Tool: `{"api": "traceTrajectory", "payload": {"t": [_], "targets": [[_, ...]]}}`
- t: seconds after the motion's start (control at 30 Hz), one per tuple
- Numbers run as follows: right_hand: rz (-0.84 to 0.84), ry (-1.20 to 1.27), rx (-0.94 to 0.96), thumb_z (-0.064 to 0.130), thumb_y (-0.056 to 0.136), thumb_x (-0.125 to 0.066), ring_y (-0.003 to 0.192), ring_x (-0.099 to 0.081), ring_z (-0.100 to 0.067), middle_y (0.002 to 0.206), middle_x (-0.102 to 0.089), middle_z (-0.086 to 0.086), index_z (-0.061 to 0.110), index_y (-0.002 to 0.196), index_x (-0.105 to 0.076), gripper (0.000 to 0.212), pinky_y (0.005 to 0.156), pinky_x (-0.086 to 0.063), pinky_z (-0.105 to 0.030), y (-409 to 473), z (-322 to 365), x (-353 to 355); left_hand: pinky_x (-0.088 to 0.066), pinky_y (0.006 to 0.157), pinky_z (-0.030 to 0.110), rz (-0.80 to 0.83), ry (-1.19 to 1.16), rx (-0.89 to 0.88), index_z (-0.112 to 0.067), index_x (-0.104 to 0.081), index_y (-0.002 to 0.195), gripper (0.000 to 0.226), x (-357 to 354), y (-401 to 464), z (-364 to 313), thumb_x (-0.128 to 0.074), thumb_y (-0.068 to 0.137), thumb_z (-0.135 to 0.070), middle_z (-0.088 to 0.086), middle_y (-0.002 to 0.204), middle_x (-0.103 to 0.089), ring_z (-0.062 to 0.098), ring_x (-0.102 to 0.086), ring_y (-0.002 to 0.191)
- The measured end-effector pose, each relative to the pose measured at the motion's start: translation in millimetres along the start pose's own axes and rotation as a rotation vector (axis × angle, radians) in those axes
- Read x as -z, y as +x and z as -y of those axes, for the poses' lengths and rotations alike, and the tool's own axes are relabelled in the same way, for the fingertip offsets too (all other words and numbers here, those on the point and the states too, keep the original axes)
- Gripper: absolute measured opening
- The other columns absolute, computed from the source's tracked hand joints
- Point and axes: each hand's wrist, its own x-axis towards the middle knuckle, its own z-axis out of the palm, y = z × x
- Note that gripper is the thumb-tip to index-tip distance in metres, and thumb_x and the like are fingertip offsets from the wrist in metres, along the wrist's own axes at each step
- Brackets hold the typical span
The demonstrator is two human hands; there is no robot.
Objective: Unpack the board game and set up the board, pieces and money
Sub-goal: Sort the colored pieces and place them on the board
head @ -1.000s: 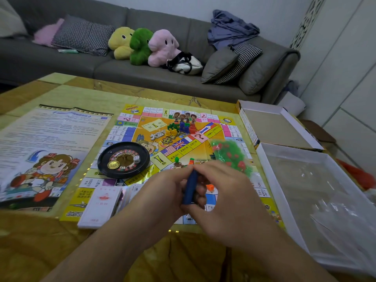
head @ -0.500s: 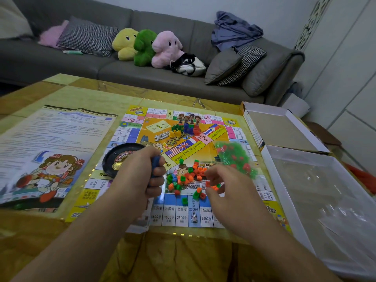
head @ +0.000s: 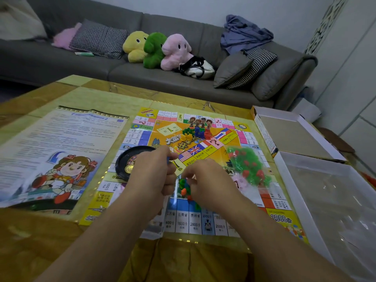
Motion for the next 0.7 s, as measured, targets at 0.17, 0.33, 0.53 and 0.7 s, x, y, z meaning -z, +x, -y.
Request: {"api": "traceTrajectory", "payload": {"t": [0.17,0.33,0.53,0.7], "targets": [[-0.007,-0.042,-0.006,0.023,0.090,-0.072,0.105,-0.058,-0.021,0.104,-0.073,0.008,0.031,0.109,-0.077,0.021,0.090,-0.055,-0.042,1,-8,-3,-0.016,0.039,0.020,0.058,0.021,0.004,-0.010,-0.060,0.088,0.018,2,-4,-6,-0.049,0.102,-0.016,-0.003,0.055,-0.034,0.011,-0.021,0.043],[0.000,-0.048,0.019,0.025,0.083,-0.073,0.102,-0.058,-0.022,0.099,-0.071,0.010,0.034,0.103,-0.077,0.022,0.088,-0.055,-0.039,1,-4,-5,-0.018,0.039,0.020,0.048,0.070,0.008,-0.011,-0.061,0.086,0.023,2,-7,-5,-0.049,0.104,-0.020,-0.002,0.058,-0.037,0.012,-0.021,0.045],[-0.080,0.030,0.046,0.018,0.091,-0.075,0.097,-0.063,-0.020,0.097,-0.075,0.006,0.026,0.098,-0.080,0.012,0.085,-0.056,-0.040,0,-4,-3,-0.021,0.039,0.021,0.061,0.149,0.029,-0.012,-0.063,0.091,0.024,3,-9,-5,-0.050,0.107,-0.025,-0.003,0.060,-0.043,0.012,-0.026,0.044],[-0.244,0.429,0.002,0.015,0.091,-0.080,0.084,-0.067,-0.002,0.090,-0.072,0.014,0.026,0.096,-0.077,0.012,0.076,-0.057,-0.023,-29,-14,25,-0.028,0.040,0.022,0.140,0.239,-0.032,-0.010,-0.070,0.097,0.028,5,-10,-3,-0.050,0.109,-0.025,0.002,0.072,-0.051,0.011,-0.034,0.048]]}}
